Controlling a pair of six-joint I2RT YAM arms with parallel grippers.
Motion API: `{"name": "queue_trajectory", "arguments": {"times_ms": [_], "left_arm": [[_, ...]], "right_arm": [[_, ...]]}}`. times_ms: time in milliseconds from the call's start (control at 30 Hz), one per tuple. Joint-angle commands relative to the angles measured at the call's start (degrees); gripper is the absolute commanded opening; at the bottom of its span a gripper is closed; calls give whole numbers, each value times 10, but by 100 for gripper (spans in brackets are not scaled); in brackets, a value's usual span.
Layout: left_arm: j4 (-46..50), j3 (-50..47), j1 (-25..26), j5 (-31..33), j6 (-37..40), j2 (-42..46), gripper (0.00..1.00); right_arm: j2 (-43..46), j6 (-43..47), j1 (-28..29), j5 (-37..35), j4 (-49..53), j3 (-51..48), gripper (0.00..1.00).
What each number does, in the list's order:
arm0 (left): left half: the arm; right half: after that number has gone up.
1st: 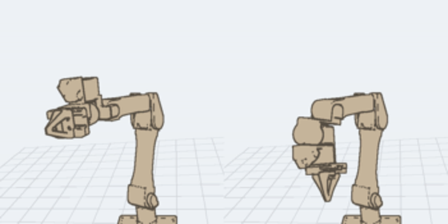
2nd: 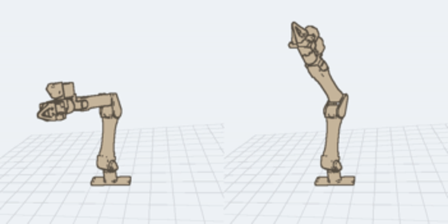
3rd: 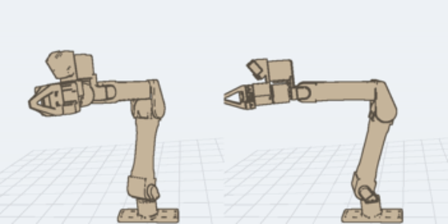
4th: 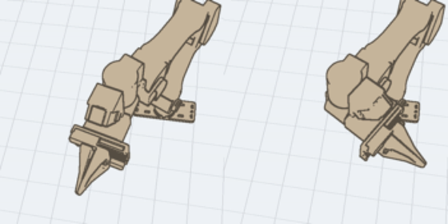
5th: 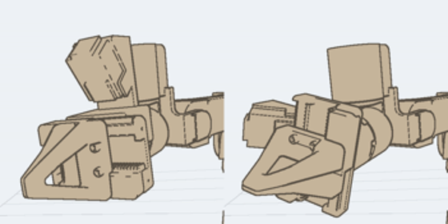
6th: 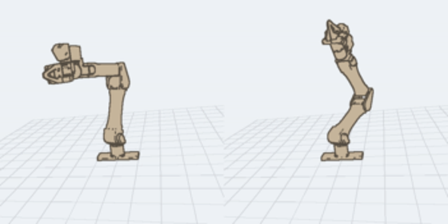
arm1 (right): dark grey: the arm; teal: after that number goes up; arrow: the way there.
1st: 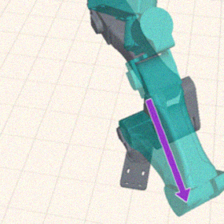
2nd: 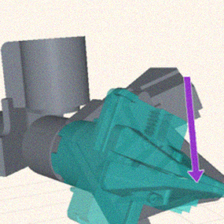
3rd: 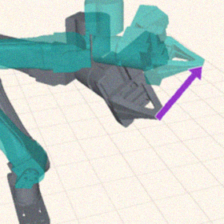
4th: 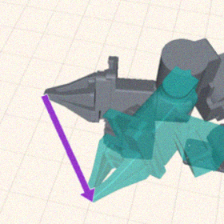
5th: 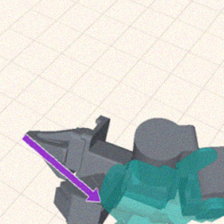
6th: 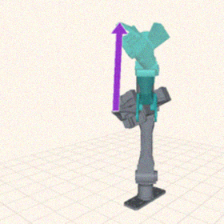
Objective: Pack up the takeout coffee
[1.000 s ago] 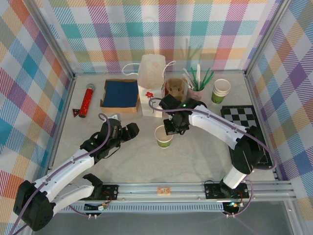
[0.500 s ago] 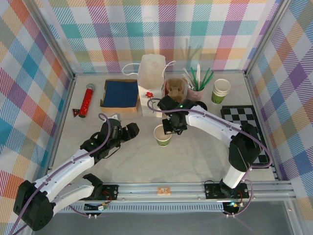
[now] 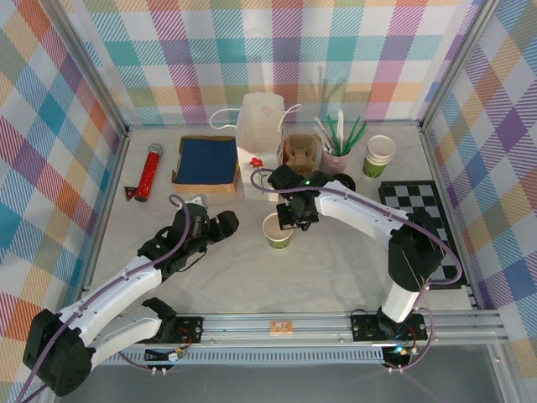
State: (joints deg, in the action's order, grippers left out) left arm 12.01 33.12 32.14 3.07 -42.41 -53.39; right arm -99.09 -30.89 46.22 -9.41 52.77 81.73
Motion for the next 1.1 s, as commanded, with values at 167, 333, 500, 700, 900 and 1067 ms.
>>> {"name": "queue_trajectory", "arguments": {"times_ms": [167, 333, 500, 700, 900, 1067], "left_arm": [[0, -7, -4, 9, 5, 16, 78], [2, -10, -4, 11, 5, 21, 78], [3, -13, -4, 12, 4, 26, 78], [3, -10, -4, 11, 6, 25, 78], [2, -10, -4, 10, 6, 24, 78], [0, -7, -4, 7, 7, 20, 78]], "right_arm": [[-8, -9, 4, -11, 0, 3, 1], [-11, -9, 4, -20, 4, 8, 0], [-4, -14, 3, -21, 1, 1, 0], [13, -17, 4, -30, 7, -8, 0], [34, -23, 3, -44, 11, -26, 1], [45, -26, 4, -44, 7, -44, 2]]}}
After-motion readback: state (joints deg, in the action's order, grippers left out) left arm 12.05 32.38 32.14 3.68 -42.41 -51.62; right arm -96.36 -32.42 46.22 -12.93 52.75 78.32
